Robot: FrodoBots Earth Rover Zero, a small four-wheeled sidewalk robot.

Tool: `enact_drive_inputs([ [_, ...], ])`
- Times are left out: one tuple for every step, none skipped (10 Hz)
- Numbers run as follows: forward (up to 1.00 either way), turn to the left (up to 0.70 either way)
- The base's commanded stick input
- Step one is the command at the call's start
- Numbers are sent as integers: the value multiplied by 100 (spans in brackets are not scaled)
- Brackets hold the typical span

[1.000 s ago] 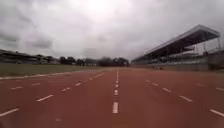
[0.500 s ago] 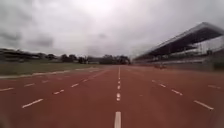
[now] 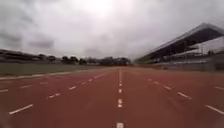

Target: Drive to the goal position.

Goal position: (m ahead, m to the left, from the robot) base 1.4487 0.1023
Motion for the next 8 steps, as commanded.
enact_drive_inputs([
  [70, 0],
  [70, 0],
  [70, 0],
  [70, 0],
  [70, 0],
  [70, 0],
  [70, 0],
  [70, 0],
])
